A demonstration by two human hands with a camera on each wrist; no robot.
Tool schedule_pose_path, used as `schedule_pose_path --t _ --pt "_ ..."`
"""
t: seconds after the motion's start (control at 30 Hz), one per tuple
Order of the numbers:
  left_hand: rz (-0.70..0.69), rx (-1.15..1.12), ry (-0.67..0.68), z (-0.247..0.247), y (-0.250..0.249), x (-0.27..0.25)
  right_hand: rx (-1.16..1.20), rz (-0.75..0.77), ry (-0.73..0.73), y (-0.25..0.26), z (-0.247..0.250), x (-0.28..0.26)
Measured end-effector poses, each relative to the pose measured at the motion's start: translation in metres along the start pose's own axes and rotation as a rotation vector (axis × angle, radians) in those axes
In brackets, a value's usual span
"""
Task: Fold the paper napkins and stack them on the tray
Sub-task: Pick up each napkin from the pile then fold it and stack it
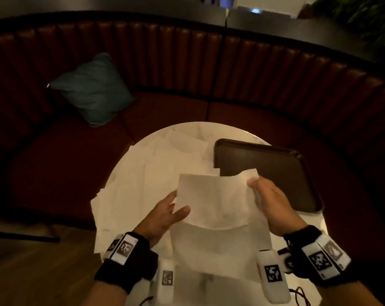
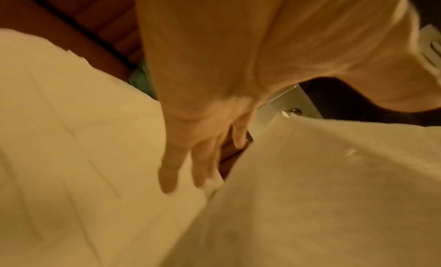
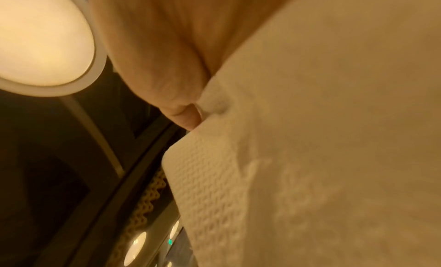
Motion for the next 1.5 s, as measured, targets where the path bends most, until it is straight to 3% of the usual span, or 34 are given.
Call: schedule_pose_path --t 0.1,0.2,0.33,0.4,0.57,0.77,1.07,1.2,1.37,1.5 --pt "-0.002 -0.08 0.152 -0.029 -0.002 -0.009 0.088 -0.095 -0.111 -0.019 0.033 -0.003" --pt "-0.021 -0.096 0.216 -0.042 -0.005 -0.016 0.166 -0.16 -0.092 -0.038 0.052 -0.013" --pt "-0.078 -0.064 0.05 -0.048 -0.013 -0.018 0.233 -0.265 0.115 -0.061 0.057 -0.042" --pt "-0.076 -0.037 -0.016 -0.048 -0.018 -0.019 0.176 -0.223 0.175 -0.068 0.055 -0.052" --pt "-0.05 0.023 0.019 -0.052 -0.018 -0.024 0.178 -0.109 0.066 -0.071 0.06 -0.052" --pt "-0.109 0.055 -0.128 -0.057 -0.024 -0.021 0.251 -0.045 0.037 -0.066 0.065 -0.047" --pt "-0.226 0.031 -0.198 -0.056 -0.034 -0.015 0.135 0.248 -0.005 -0.048 0.07 -0.045" --pt "-0.268 0.039 -0.167 -0.056 -0.037 -0.016 0.108 0.274 -0.004 -0.044 0.074 -0.047" --pt "-0.302 0.122 -0.122 -0.055 -0.042 -0.017 0.103 0.233 0.101 -0.044 0.069 -0.052" --pt "-0.286 0.061 -0.077 -0.056 -0.042 -0.02 0.103 0.24 0.044 -0.049 0.075 -0.053"
Point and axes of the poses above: each hand's wrist, its own x-axis towards the middle knuckle, its own z-axis out of the back of the hand, y = z × x, the point moved 3 cm from there along x, towards the middle knuckle, and after that the axes turned 2 degrees about -y, right-handed, at the moved point
